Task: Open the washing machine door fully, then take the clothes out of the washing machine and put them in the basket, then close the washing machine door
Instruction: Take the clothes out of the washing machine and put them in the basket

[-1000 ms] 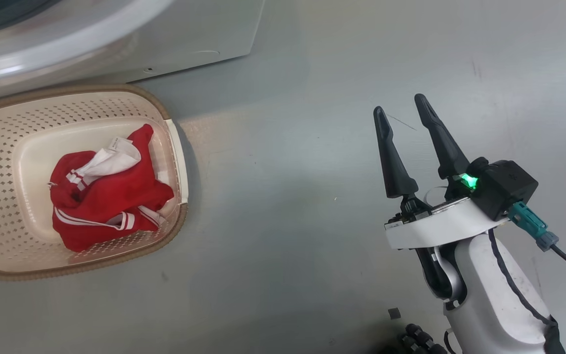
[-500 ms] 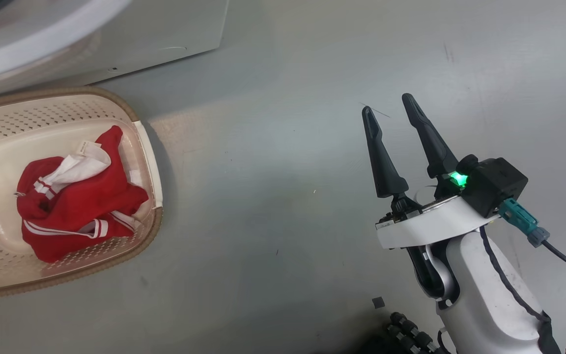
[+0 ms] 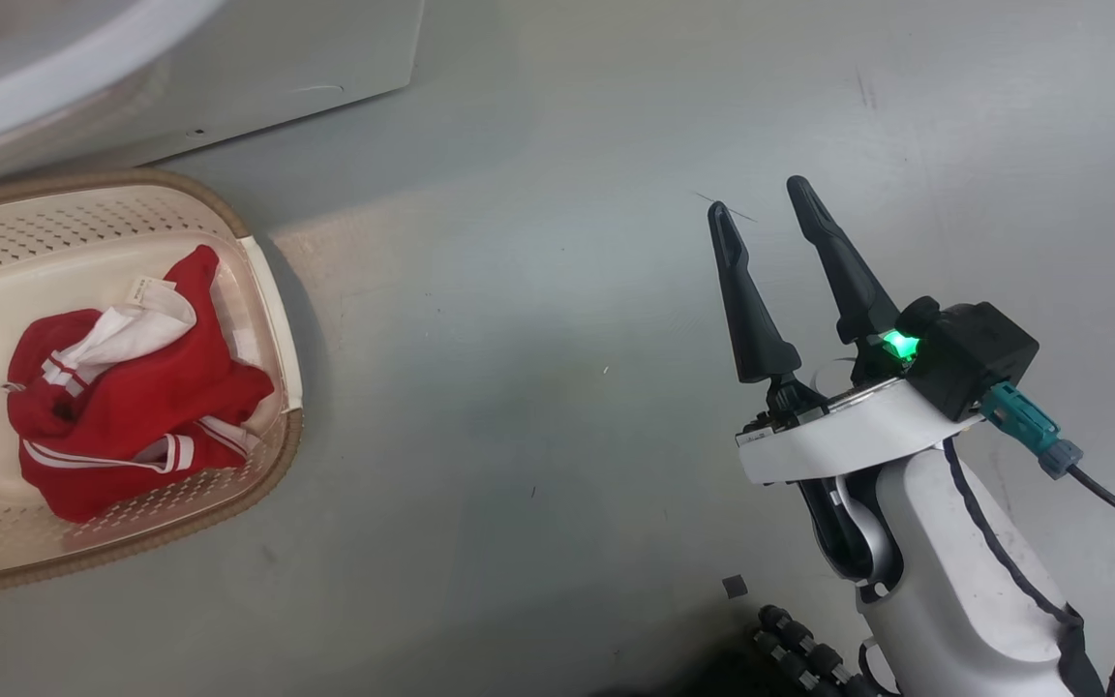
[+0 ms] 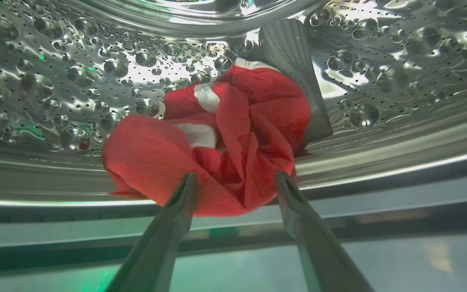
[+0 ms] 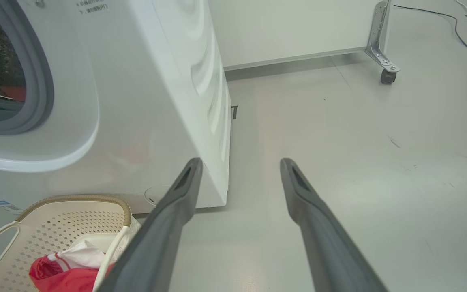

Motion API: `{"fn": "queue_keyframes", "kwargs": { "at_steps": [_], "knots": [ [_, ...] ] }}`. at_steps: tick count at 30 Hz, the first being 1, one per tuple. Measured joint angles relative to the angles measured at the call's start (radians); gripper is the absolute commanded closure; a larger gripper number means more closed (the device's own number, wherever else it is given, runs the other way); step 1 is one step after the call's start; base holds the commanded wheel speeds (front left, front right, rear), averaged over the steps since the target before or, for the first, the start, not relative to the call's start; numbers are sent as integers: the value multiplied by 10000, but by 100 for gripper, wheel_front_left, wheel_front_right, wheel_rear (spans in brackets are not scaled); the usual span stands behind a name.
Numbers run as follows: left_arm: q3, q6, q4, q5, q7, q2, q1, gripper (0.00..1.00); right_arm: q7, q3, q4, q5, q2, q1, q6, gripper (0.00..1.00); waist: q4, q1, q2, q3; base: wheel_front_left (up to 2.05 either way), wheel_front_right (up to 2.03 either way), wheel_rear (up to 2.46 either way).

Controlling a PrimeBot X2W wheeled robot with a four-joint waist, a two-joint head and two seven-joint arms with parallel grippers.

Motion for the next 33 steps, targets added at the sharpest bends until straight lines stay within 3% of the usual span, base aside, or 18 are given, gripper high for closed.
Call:
{"fn": "queue_keyframes", "kwargs": {
  "at_steps": [6,7,8,10,11,12,23,33],
  "knots": [
    [46,31,144,-2,253,29,-80,0,0,12,2,58,2,-82,-2,0,-38,0,0,89,0,0,0],
    [46,31,169,-2,318,33,-94,12,0,12,4,58,0,-87,-2,0,-43,0,0,103,0,0,0],
    [44,31,194,-2,332,36,-105,33,0,12,6,58,0,-93,-2,0,-48,0,0,116,0,0,0],
    [44,31,219,-2,343,40,-119,63,0,12,8,58,0,-113,-2,0,-56,0,0,140,0,0,0],
    [44,31,242,-2,345,42,-124,93,0,12,8,58,2,-133,-2,0,-60,0,0,150,0,0,0],
    [46,31,270,-4,355,44,-125,100,0,12,8,58,0,-161,-2,0,-64,0,0,159,0,0,0],
    [27,31,370,-2,272,77,-132,100,0,12,33,58,0,-295,-2,0,-72,0,0,189,0,0,0],
    [36,15,27,-23,-970,-123,-131,100,0,-125,67,15,0,-415,-15,0,72,0,0,89,0,0,0]
  ]
}}
